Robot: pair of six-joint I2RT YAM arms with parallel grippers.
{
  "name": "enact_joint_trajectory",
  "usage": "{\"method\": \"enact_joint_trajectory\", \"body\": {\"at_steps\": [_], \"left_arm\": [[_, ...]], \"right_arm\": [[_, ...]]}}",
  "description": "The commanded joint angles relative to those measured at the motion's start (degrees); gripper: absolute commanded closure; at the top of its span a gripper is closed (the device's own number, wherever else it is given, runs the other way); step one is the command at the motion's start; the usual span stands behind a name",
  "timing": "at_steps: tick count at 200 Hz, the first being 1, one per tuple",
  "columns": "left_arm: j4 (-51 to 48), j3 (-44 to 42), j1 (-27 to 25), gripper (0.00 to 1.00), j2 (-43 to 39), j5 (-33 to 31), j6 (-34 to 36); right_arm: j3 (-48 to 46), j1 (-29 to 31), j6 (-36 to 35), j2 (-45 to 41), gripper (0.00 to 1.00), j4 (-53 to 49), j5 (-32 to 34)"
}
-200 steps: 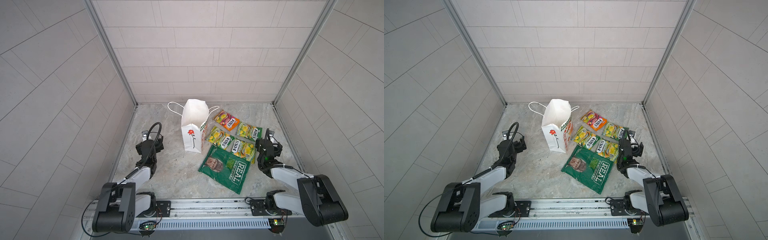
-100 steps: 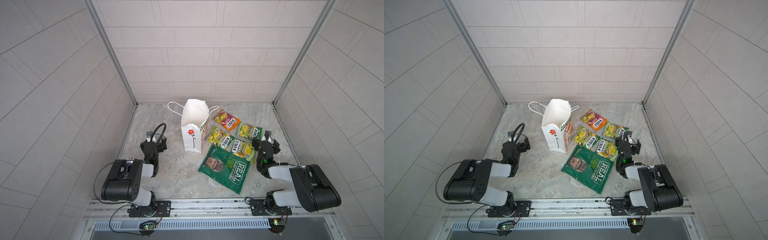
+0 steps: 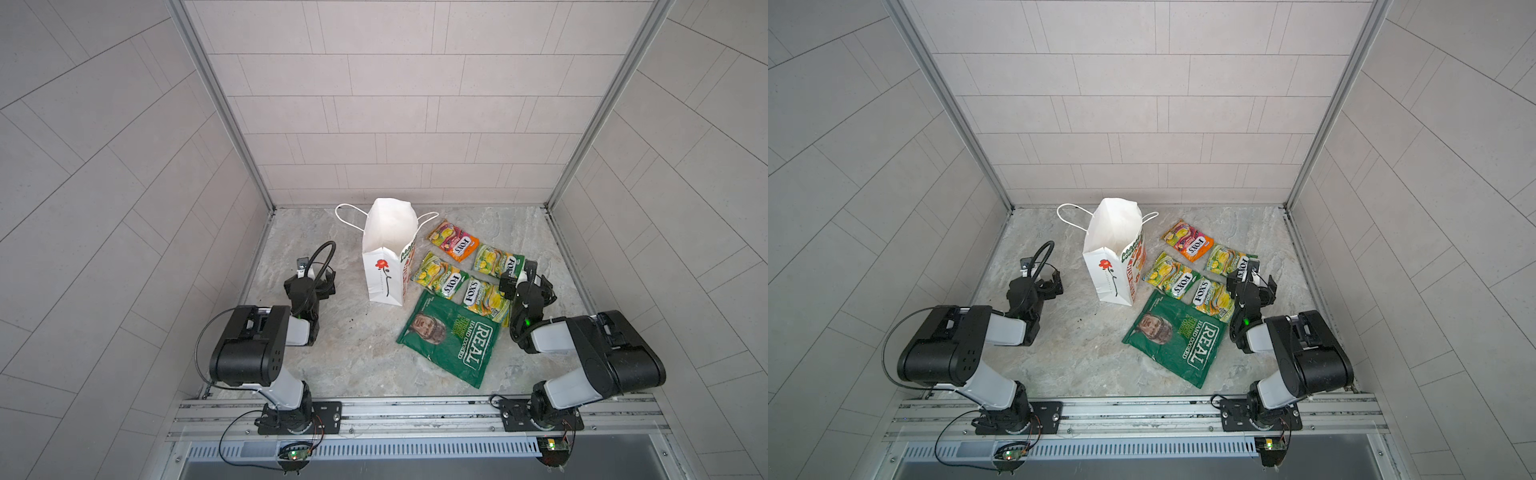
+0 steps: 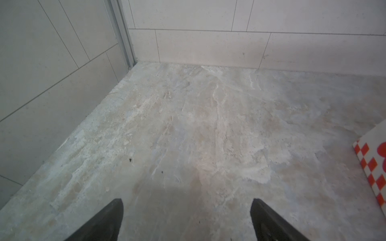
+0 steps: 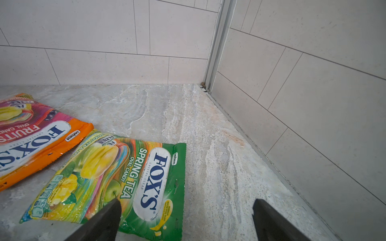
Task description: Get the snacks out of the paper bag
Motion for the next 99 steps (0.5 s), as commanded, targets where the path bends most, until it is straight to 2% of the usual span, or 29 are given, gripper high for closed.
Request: {"method": "enact_joint_trajectory", "body": {"at_steps": [1,27,75,89,99], "left_arm": [[-1.1,0.9,0.3,0.00,-0.1,-1.5,-0.2],[-1.5,1.1,0.3,0.00,-0.1,-0.6,0.1],[-3.2,1.8,0.2,0.00,-0.3,1.4,0.9],[-3.2,1.8,0.2,0.00,-0.2,1.5,0.9],[-3.2,1.8,0.2,0.00,-0.2,1.5,0.9]], "right_arm": [[3.0,-0.2,-1.2,0.9,0.01,-4.4,-0.6],[7.0,-0.3,-1.5,2.1,0.01,-10.8,-1.3],[6.0,-0.4,-1.7,2.7,0.01,-10.3,-2.9],[3.9,-0.3,-2.5,5.2,0.01,-1.7,-2.8],[4.5,-0.4,-2.1,4.0,0.01,-5.1,-2.7]]}}
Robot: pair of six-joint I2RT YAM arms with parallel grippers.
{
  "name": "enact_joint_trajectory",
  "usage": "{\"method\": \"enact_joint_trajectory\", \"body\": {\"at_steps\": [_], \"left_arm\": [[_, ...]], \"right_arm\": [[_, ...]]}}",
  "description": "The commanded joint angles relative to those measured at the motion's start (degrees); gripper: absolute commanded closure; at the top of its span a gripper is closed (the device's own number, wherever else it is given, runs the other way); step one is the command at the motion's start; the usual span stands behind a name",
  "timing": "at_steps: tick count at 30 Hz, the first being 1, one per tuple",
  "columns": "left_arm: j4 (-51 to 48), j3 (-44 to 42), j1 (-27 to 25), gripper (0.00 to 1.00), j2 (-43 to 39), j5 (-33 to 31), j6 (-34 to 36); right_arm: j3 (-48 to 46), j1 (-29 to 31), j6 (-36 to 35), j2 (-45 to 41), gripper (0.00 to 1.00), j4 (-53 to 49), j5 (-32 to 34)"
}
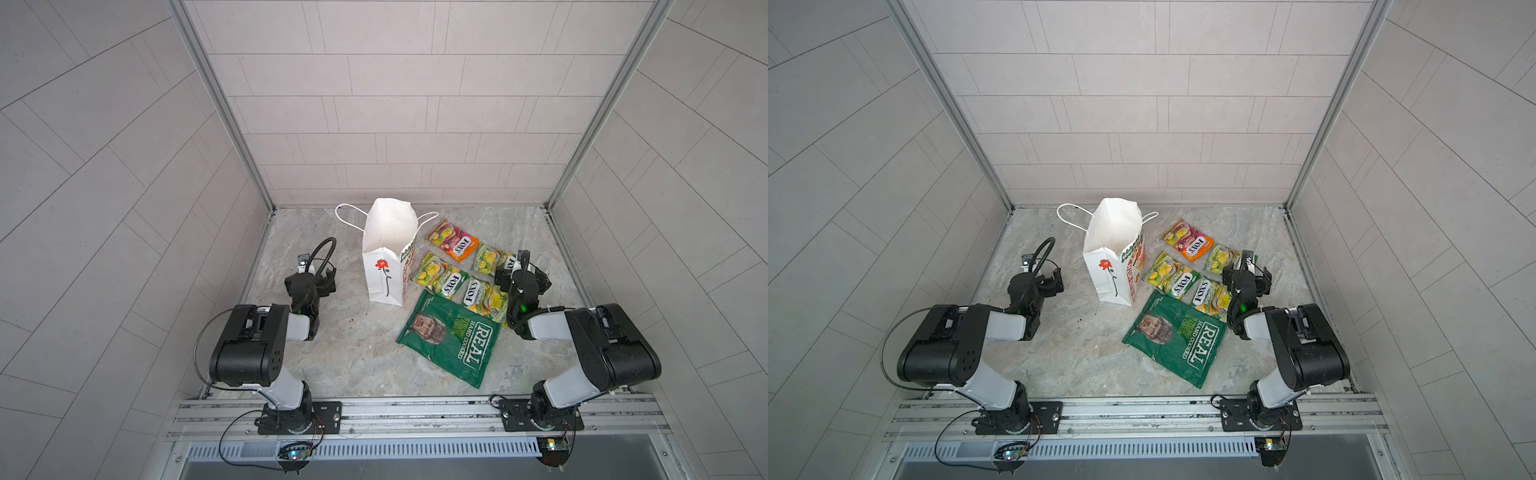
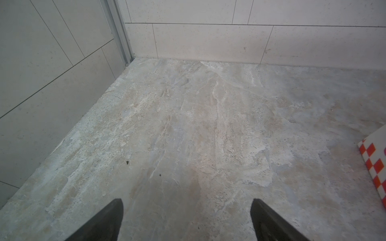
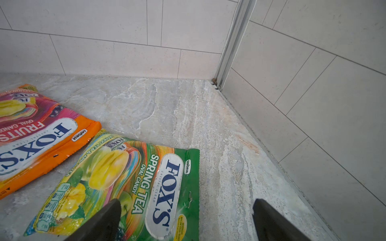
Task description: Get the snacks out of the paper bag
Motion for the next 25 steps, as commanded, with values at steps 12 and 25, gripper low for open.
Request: {"method": "enact_joint_trajectory", "body": {"at_steps": [12,25], "left_arm": [[0.2,1.0,0.2,0.00,-0.2,0.5,0.7],[0.2,1.1,0.2,0.00,-0.3,0.5,0.8]], "right_arm": [[-1.4,-0.3,-1.2,1.3,0.01,2.7,-0.3],[-1.4,-0.3,-1.2,1.2,0.01,2.8,-0.3]]}}
